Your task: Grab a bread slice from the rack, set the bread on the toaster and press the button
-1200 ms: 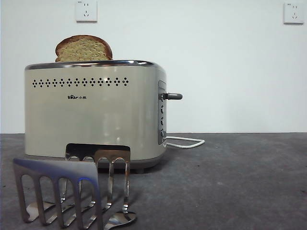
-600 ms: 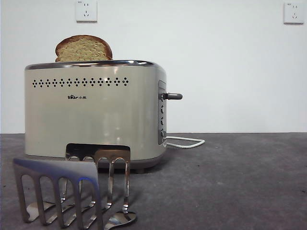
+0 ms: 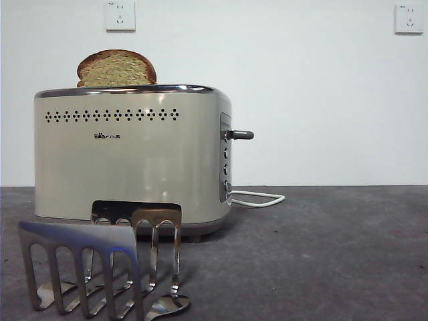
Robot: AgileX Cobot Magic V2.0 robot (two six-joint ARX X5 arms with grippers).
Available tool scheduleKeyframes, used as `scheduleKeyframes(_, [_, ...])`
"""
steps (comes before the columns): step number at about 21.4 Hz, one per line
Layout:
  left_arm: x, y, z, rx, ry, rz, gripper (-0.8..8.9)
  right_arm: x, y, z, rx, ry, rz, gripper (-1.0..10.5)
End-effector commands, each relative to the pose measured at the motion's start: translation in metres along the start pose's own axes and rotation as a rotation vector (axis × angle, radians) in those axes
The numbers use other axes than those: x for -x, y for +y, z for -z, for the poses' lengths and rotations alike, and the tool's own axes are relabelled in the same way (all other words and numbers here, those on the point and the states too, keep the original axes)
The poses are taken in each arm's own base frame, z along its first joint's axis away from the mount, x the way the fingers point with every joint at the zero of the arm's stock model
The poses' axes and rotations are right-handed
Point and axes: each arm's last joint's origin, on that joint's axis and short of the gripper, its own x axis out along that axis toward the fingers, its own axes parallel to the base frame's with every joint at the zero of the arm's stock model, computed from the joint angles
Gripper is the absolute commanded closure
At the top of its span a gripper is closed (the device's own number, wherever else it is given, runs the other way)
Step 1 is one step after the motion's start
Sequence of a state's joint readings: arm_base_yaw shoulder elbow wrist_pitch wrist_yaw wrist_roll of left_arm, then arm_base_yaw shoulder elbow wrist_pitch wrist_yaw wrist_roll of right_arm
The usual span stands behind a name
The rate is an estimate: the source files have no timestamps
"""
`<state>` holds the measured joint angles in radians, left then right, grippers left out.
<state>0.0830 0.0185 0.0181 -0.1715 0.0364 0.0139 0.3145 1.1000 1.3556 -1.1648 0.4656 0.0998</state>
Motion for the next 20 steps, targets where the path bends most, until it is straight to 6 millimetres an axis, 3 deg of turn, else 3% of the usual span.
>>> scheduleKeyframes(1, [-0.001, 0.000, 0.003, 0.011, 0.008, -0.004, 8.17, 0.008, -0.004, 0.009, -0.026, -0.054, -0.033, 9.5])
scheduleKeyframes(5, [-0.002, 0.000, 0.003, 0.011, 0.012, -0.004, 8.17, 0.002, -0.010, 0.045, -0.141, -0.284, -0.010, 9.5])
scheduleKeyframes(8, [-0.002, 0.000, 0.003, 0.011, 0.013, -0.004, 8.17, -0.033, 0.000, 0.092, -0.247, -0.551, -0.048, 9.5])
scheduleKeyframes(12, [-0.002, 0.000, 0.004, 0.011, 0.016, -0.004, 8.17, -0.084, 0.022, 0.162, -0.257, -0.699, -0.198, 9.5])
scheduleKeyframes(15, [-0.002, 0.000, 0.004, 0.011, 0.019, -0.004, 8.17, -0.100, 0.029, 0.185, -0.237, -0.679, -0.232, 9.5])
scheduleKeyframes(20, [-0.002, 0.000, 0.004, 0.011, 0.018, -0.004, 8.17, -0.117, 0.035, 0.205, -0.193, -0.667, -0.256, 9.5])
